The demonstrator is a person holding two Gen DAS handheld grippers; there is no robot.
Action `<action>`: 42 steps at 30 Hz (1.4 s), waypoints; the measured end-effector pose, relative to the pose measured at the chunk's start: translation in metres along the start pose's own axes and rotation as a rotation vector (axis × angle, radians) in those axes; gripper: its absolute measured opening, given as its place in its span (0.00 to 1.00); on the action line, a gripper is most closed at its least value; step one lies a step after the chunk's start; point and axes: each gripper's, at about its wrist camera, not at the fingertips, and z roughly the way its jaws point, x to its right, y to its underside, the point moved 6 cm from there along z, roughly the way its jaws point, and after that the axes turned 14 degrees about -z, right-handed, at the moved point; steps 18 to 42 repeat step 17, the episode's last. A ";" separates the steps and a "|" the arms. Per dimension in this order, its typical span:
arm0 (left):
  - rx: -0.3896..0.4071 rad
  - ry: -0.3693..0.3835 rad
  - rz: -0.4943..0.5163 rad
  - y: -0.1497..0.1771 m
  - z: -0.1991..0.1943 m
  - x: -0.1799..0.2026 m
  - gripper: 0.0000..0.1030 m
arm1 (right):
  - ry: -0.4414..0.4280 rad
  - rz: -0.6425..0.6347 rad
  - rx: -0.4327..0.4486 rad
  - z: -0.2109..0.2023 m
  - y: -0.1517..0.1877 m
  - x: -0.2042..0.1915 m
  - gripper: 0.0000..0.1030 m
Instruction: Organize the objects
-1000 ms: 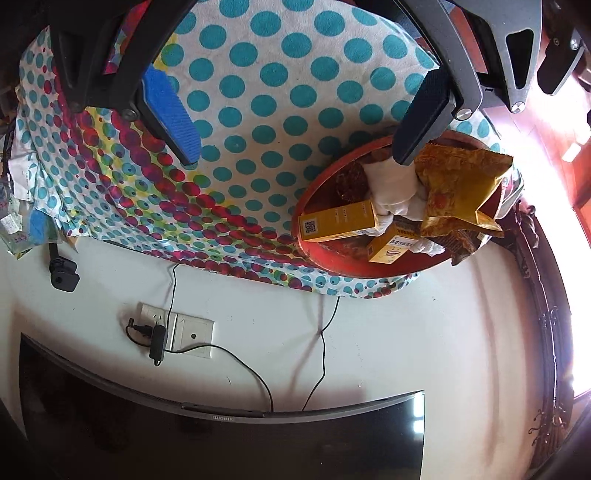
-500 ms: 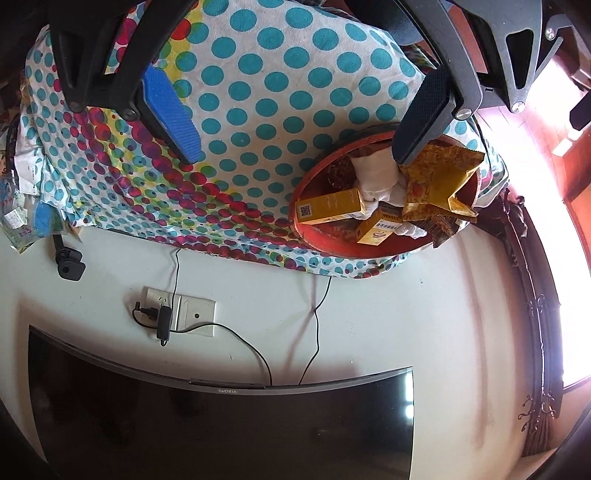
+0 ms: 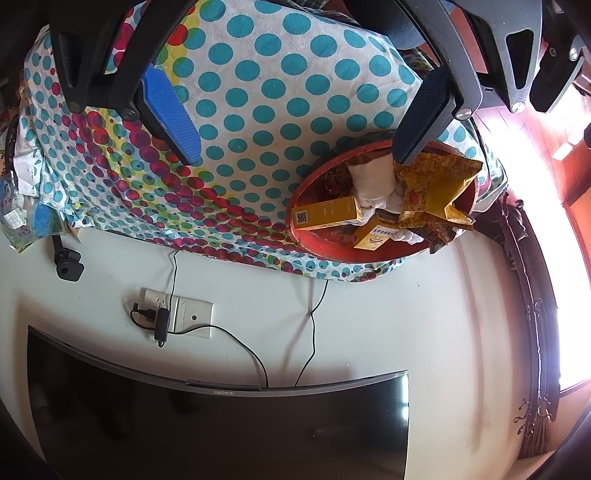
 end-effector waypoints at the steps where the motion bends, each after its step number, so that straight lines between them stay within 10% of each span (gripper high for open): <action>1: -0.003 0.013 -0.004 0.000 0.000 0.001 0.85 | 0.000 0.001 0.000 0.000 0.000 0.000 1.00; 42: -0.041 -0.003 0.004 0.007 0.004 0.003 0.85 | 0.001 0.003 0.013 -0.001 -0.001 0.002 1.00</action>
